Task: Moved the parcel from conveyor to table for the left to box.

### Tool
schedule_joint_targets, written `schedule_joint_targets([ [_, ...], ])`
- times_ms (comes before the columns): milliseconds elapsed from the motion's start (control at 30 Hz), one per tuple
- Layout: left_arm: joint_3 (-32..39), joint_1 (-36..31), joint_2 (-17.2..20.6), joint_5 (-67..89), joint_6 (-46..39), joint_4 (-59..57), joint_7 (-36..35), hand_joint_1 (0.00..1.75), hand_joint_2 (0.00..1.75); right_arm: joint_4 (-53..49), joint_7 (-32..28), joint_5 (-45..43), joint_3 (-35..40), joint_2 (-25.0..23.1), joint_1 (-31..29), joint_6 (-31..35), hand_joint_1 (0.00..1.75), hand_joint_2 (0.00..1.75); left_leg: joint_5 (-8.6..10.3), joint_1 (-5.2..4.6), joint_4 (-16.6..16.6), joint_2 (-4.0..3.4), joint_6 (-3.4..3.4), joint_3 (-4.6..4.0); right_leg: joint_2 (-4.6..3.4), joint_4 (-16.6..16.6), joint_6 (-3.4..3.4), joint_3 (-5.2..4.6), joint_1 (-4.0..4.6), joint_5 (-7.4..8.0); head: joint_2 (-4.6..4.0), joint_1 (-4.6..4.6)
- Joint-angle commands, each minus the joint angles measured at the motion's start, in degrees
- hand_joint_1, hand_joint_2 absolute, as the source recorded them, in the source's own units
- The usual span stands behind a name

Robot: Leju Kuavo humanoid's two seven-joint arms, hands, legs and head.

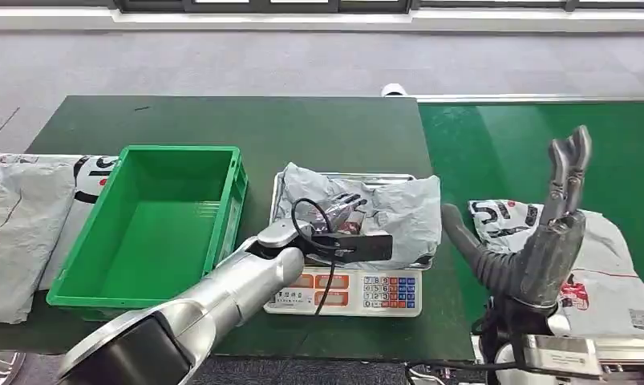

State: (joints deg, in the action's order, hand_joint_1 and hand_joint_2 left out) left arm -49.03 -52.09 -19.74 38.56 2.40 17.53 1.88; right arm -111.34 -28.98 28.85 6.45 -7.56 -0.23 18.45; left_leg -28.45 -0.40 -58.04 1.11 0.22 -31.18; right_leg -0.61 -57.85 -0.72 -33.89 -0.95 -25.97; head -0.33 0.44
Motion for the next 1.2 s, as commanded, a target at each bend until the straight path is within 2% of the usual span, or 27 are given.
schedule_joint_targets([
  [33, 3.41, -1.28, -0.26, -1.99, -13.72, -1.68, 1.48, 1.75, 1.75, 3.20, 0.79, 0.78, 0.77, -0.67, -1.49, 0.72, 0.00, 1.75, 0.05, 0.07, 0.14, -0.17, -0.08, 0.07, -0.03, 0.17, 0.06, 0.06, 0.08, 0.11, 0.02, 0.00],
  [200, 8.86, 0.02, -0.06, 1.66, -16.77, -0.74, 3.73, 1.75, 1.75, 2.38, -0.90, -0.40, 0.62, 0.21, 1.37, 1.55, 0.00, 1.75, 0.05, 0.08, 0.13, -0.08, -0.09, 0.05, 0.06, 0.17, 0.06, 0.06, 0.09, 0.07, 0.00, 0.00],
  [500, 9.33, 0.58, -0.26, 1.95, -16.88, -0.98, 4.15, 1.75, 1.75, 1.73, -1.09, -0.33, 0.79, 0.21, 2.15, 1.79, 0.00, 1.75, 0.00, 0.06, 0.06, -0.11, -0.07, -0.07, 0.01, 0.11, 0.06, -0.07, 0.07, 0.04, 0.00, 0.00],
  [833, 10.02, 5.63, -0.26, 1.83, -16.51, 0.43, 5.14, 1.75, 1.75, -0.90, -2.21, 0.83, 2.29, 0.55, 5.61, 3.85, 0.00, 1.75, -0.02, 0.06, 0.09, -0.09, -0.07, -0.02, 0.03, 0.12, 0.06, -0.04, 0.07, 0.00, 0.00, 0.00],
  [1200, 9.81, 5.80, -0.26, 1.76, -16.45, 0.56, 4.96, 1.75, 1.75, -0.94, -2.18, 0.97, 2.35, 0.59, 5.61, 4.00, 0.00, 1.75, -0.02, 0.05, 0.06, -0.10, -0.06, -0.07, 0.03, 0.10, 0.05, -0.08, 0.06, 0.01, 0.02, 0.00],
])
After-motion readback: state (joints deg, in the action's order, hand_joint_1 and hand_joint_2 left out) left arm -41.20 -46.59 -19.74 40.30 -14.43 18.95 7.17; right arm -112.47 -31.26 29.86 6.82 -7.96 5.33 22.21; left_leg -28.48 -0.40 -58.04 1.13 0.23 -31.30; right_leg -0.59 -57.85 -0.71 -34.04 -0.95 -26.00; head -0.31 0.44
